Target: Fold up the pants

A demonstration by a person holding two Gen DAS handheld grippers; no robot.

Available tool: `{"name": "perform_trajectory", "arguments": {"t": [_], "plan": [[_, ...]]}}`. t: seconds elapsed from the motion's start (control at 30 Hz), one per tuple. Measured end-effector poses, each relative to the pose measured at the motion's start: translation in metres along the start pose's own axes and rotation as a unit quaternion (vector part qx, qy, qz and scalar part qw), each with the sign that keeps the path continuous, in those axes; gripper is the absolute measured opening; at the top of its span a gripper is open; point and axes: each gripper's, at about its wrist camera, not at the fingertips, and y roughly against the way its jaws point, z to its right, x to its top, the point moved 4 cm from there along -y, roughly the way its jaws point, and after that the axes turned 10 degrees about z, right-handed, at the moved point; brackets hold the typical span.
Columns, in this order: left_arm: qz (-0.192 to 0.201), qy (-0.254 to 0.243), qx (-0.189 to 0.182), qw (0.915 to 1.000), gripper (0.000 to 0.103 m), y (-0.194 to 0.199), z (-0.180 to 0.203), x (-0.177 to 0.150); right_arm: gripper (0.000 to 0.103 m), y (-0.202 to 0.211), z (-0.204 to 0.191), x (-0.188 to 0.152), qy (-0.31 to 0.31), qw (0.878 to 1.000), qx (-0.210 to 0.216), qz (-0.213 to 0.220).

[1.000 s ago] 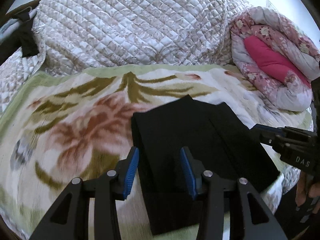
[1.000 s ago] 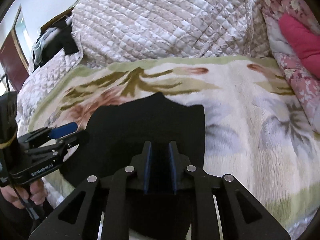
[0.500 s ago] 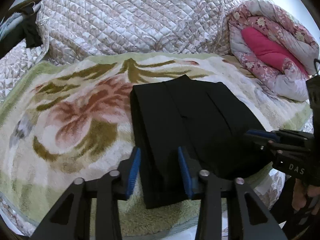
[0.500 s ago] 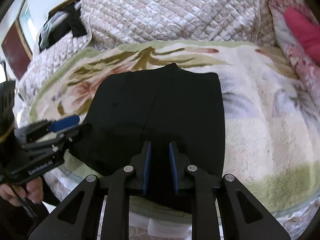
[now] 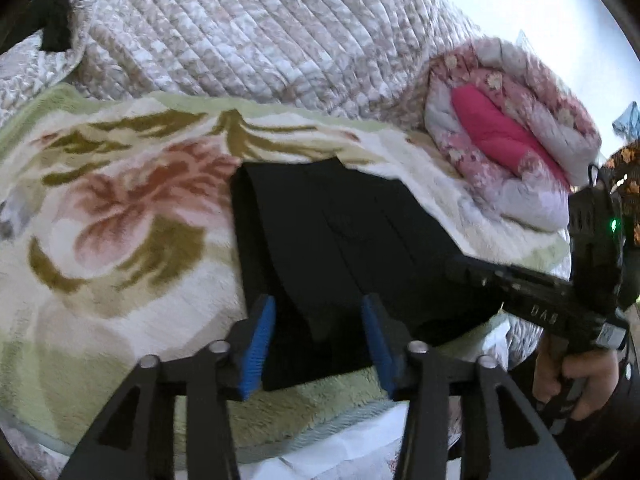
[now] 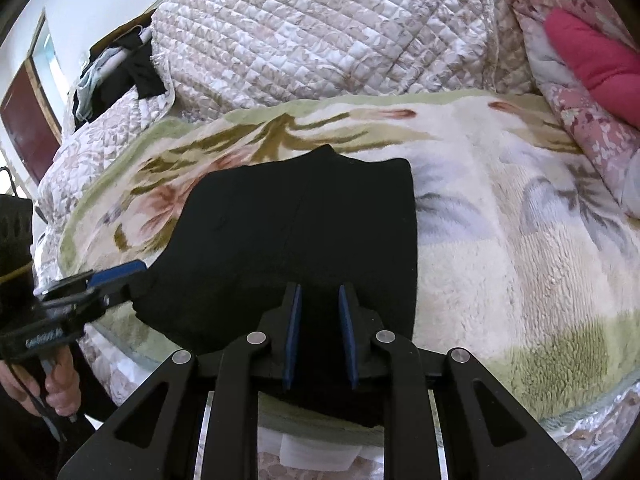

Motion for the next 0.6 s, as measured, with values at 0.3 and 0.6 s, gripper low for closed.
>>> {"name": "perform_trajectory", "arguments": {"t": [0.3,0.6], "plan": [[0.009,-0.039,0.033,0.9987,0.029,0.002,0.011,0.001,0.019,-0.001,0.000,0.001,-0.005,1.000,0.004,0.001],[0.020,-0.067,0.071,0.9950,0.006,0.008,0.003,0.005,0.019,0.016,0.004,0.009,-0.007,0.999,-0.002,0.035]]}}
